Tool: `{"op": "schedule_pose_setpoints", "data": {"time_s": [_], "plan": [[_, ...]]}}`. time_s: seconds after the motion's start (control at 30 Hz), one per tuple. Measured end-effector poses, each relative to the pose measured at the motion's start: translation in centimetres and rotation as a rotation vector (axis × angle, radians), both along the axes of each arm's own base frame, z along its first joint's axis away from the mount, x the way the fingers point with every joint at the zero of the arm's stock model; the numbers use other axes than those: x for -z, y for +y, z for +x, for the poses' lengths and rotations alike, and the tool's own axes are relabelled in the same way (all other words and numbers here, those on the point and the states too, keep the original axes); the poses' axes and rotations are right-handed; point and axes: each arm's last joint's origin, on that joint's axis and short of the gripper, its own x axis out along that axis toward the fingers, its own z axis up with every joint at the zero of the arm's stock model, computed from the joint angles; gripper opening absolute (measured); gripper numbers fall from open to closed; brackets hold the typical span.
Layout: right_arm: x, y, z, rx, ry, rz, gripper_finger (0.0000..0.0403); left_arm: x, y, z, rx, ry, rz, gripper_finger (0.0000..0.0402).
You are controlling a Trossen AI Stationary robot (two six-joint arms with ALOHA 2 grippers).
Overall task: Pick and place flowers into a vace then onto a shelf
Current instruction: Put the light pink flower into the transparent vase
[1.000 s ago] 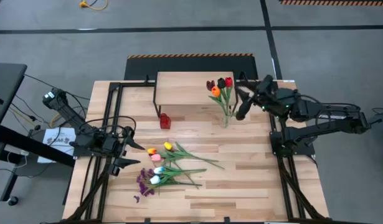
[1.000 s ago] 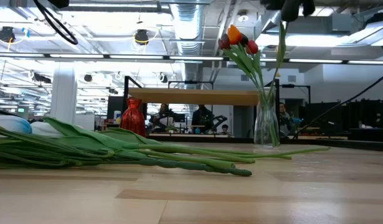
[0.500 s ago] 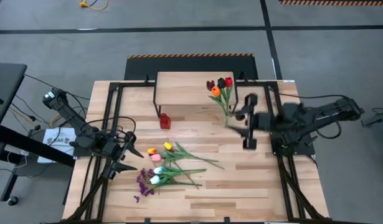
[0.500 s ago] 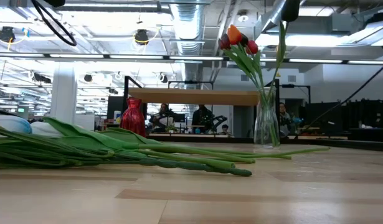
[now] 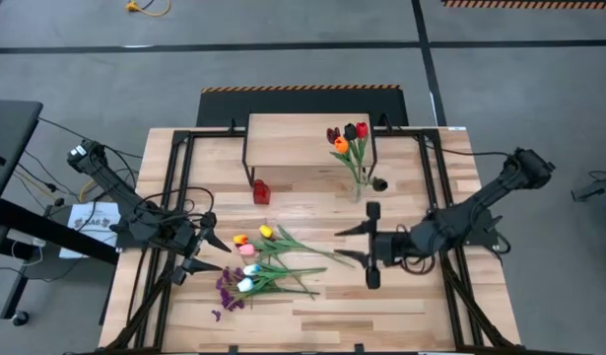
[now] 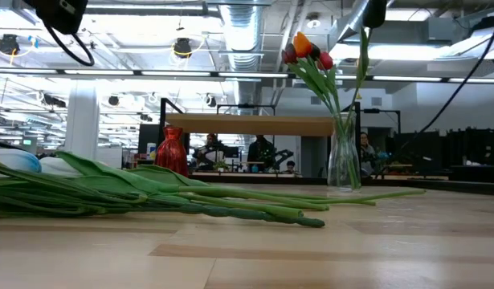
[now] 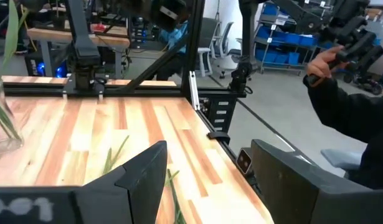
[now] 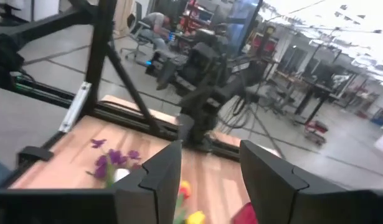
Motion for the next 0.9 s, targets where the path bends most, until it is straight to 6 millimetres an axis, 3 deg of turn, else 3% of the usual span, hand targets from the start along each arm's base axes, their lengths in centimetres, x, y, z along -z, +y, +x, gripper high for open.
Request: {"op": "schedule_pose_setpoints", "data": {"time_s": [0.2, 0.6, 0.9], "plan": [[1.5, 1.2, 0.4, 0.030, 0.046, 0.012, 0.0159, 0.0, 0.0, 0.0, 0.000, 0.000, 0.002, 0.0222], [1.9, 2.6, -0.6, 0.040, 0.073, 0.027, 0.0152, 0.1, 0.0, 0.0, -0.002, 0.007, 0.007, 0.0222], [3.4, 4.4, -1.6, 0.003, 0.156, 0.134, 0.0145, 0.1, 0.4, 0.1, -0.151, 0.000, 0.010, 0.0222]]}}
